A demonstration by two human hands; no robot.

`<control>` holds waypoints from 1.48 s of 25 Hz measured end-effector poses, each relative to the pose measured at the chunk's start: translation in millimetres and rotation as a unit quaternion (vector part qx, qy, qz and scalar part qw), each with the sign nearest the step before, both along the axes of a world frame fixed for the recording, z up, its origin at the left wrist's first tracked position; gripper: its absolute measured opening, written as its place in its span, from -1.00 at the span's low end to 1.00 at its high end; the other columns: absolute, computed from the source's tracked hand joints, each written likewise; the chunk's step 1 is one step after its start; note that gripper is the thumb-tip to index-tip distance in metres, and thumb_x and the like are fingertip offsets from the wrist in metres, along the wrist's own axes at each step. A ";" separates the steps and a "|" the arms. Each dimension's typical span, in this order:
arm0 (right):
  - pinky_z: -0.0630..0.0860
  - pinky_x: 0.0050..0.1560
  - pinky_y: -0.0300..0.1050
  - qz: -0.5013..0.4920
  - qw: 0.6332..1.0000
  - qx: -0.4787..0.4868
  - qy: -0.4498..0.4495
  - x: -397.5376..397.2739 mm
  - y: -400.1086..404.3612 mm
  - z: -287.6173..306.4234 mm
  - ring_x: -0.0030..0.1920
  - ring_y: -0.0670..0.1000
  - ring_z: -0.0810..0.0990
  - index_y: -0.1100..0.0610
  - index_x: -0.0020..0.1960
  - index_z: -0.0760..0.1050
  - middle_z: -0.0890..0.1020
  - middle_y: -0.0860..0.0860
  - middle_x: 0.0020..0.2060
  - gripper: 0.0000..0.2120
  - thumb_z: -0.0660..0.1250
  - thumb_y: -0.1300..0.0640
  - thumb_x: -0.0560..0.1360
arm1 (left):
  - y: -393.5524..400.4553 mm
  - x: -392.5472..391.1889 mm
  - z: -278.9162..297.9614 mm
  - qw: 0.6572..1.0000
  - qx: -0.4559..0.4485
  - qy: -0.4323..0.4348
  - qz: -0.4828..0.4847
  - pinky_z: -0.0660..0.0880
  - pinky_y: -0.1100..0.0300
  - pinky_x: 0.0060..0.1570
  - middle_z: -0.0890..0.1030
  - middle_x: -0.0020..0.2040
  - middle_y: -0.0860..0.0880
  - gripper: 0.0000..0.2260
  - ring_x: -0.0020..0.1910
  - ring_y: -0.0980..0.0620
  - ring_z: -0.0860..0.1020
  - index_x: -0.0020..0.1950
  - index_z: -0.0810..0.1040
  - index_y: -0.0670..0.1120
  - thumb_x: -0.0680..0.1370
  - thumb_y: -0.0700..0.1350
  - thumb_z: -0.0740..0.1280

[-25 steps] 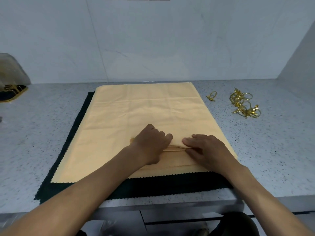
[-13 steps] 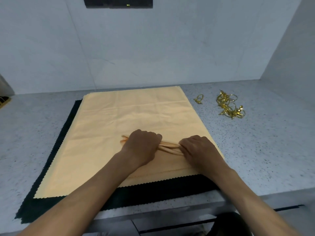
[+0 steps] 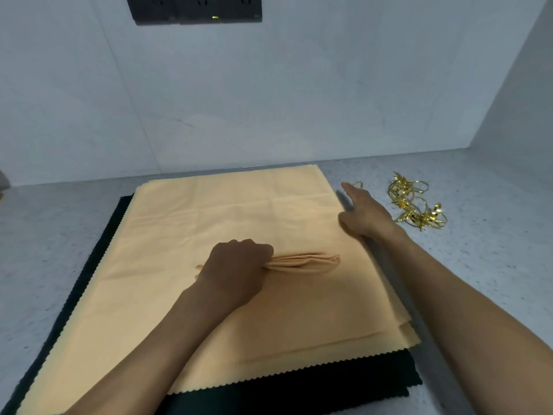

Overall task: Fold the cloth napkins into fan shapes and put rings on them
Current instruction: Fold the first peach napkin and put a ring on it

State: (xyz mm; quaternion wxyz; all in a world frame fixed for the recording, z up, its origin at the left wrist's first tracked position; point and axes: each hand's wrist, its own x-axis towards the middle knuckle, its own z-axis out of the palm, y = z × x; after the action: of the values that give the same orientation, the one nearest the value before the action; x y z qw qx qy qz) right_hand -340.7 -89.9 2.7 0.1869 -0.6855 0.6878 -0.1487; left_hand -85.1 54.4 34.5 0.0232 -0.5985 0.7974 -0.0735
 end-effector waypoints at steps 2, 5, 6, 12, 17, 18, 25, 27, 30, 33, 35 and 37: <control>0.30 0.39 0.05 -0.006 1.000 0.006 0.003 1.2 -16.7 0.8 0.51 0.14 0.23 -0.08 0.59 0.05 0.15 0.03 0.57 -0.26 0.31 0.07 0.51 | -2.4 -1.2 -2.2 1.000 -0.001 -0.009 -0.007 0.23 0.14 -0.22 0.57 -0.02 0.00 -0.90 -0.03 -0.10 0.56 0.05 0.43 0.05 0.59 -0.11 0.18; 0.35 0.27 -0.09 -0.020 0.998 -0.028 -0.062 -1.4 -23.8 -2.4 0.42 0.10 0.37 0.04 0.52 0.30 0.37 0.04 0.47 -0.36 0.39 0.09 0.47 | -2.0 -1.1 -2.7 1.000 0.001 -0.011 -0.012 0.23 0.13 -0.23 0.58 -0.02 -0.01 -0.89 -0.03 -0.11 0.58 0.08 0.44 0.04 0.59 -0.12 0.18; 0.37 0.19 -0.14 -0.026 0.992 -0.059 -0.111 -3.0 -20.6 -3.5 0.36 0.08 0.44 0.06 0.46 0.38 0.46 0.05 0.40 -0.41 0.42 0.13 0.45 | -1.8 -0.2 -3.0 1.000 -0.002 -0.007 -0.010 0.23 0.13 -0.23 0.58 -0.02 -0.01 -0.88 -0.03 -0.11 0.58 0.08 0.44 0.04 0.59 -0.11 0.18; 0.59 0.03 -0.19 -0.059 0.921 -0.043 -0.382 0.8 31.6 -0.1 -0.01 -0.03 0.63 0.06 0.06 0.62 0.68 0.00 -0.02 -0.73 0.45 0.35 0.44 | 9.9 7.6 -2.5 1.000 -0.009 0.013 0.010 0.26 0.13 -0.20 0.58 0.01 -0.03 -0.86 -0.02 -0.13 0.57 0.10 0.46 0.02 0.59 -0.07 0.16; 0.40 -0.20 -0.35 0.029 0.981 -0.048 -0.184 9.3 55.9 -6.5 -0.17 -0.11 0.54 0.02 -0.05 0.64 0.63 -0.07 -0.17 -0.80 0.48 0.28 0.41 | 25.0 14.1 -3.3 1.000 -0.007 0.011 0.018 0.24 0.13 -0.19 0.59 0.03 -0.02 -0.87 0.00 -0.12 0.57 0.08 0.46 0.01 0.59 -0.06 0.15; 0.37 -0.22 -0.34 0.050 0.986 -0.050 -0.153 10.2 56.5 -5.3 -0.17 -0.13 0.52 0.02 -0.04 0.64 0.62 -0.06 -0.14 -0.80 0.47 0.26 0.40 | 28.6 16.9 -3.7 1.000 -0.007 0.008 0.019 0.24 0.13 -0.19 0.59 0.03 -0.03 -0.86 0.00 -0.13 0.57 0.09 0.46 0.01 0.59 -0.06 0.16; 0.44 -0.01 -0.12 0.049 0.972 -0.078 -0.214 22.2 68.2 -10.7 -0.03 0.02 0.58 0.20 -0.20 0.63 0.63 0.03 -0.06 -0.76 0.38 0.07 0.55 | 35.6 21.1 -4.2 0.999 -0.005 0.000 0.032 0.23 0.12 -0.21 0.59 0.02 -0.04 -0.86 0.00 -0.15 0.56 0.09 0.46 -0.01 0.59 -0.06 0.16; 0.48 -0.04 -0.10 0.022 0.926 -0.021 -0.376 26.4 79.8 1.5 -0.07 0.04 0.63 0.24 -0.25 0.60 0.70 0.09 -0.08 -0.66 0.33 0.05 0.60 | 35.3 24.6 -2.7 0.999 -0.016 0.006 0.042 0.22 0.12 -0.21 0.57 0.00 -0.03 -0.87 -0.01 -0.14 0.55 0.09 0.45 0.00 0.57 -0.09 0.16; 0.54 -0.24 -0.04 0.019 0.876 0.114 -0.468 26.1 98.2 23.7 -0.28 0.18 0.60 0.23 -0.30 0.48 0.70 0.26 -0.16 -0.60 0.27 0.01 0.62 | 39.1 34.1 0.0 0.998 -0.031 0.026 0.054 0.22 0.11 -0.24 0.57 -0.05 -0.02 -0.89 -0.05 -0.14 0.54 0.05 0.42 0.02 0.56 -0.14 0.19; 0.55 -0.29 -0.02 -0.007 0.916 0.160 -0.367 28.5 112.3 36.0 -0.44 0.12 0.51 0.25 -0.30 0.51 0.69 0.31 -0.21 -0.57 0.31 -0.05 0.59 | 43.8 41.3 0.5 0.997 -0.072 0.024 0.019 0.08 0.16 -0.46 0.57 -0.28 -0.01 -0.85 -0.31 -0.12 0.56 -0.09 0.49 -0.01 0.43 -0.15 0.42; 0.50 -0.37 -0.10 -0.033 0.932 0.159 -0.324 35.7 118.9 40.0 -0.50 0.07 0.47 0.24 -0.31 0.50 0.69 0.28 -0.25 -0.57 0.30 -0.06 0.58 | 47.3 40.9 6.0 0.996 -0.088 -0.009 -0.005 -0.16 0.27 -0.45 0.48 -0.50 0.01 -0.69 -0.57 -0.10 0.45 -0.28 0.48 -0.03 0.17 -0.21 0.59; 0.38 -0.43 -0.17 -0.031 0.937 0.173 -0.303 45.8 125.2 43.6 -0.52 0.05 0.42 0.22 -0.32 0.48 0.68 0.27 -0.29 -0.57 0.29 -0.08 0.57 | 49.9 36.3 8.2 0.996 -0.084 -0.020 -0.013 -0.15 0.23 -0.46 0.55 -0.43 0.00 -0.75 -0.48 -0.12 0.51 -0.21 0.50 -0.03 0.27 -0.20 0.54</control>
State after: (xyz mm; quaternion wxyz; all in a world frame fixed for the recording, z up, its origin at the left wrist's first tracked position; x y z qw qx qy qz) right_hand -294.9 35.3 46.3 0.4972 -0.5437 0.6343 -0.2340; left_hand -48.8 104.3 42.7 -0.0115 -0.5864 0.7954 -0.1524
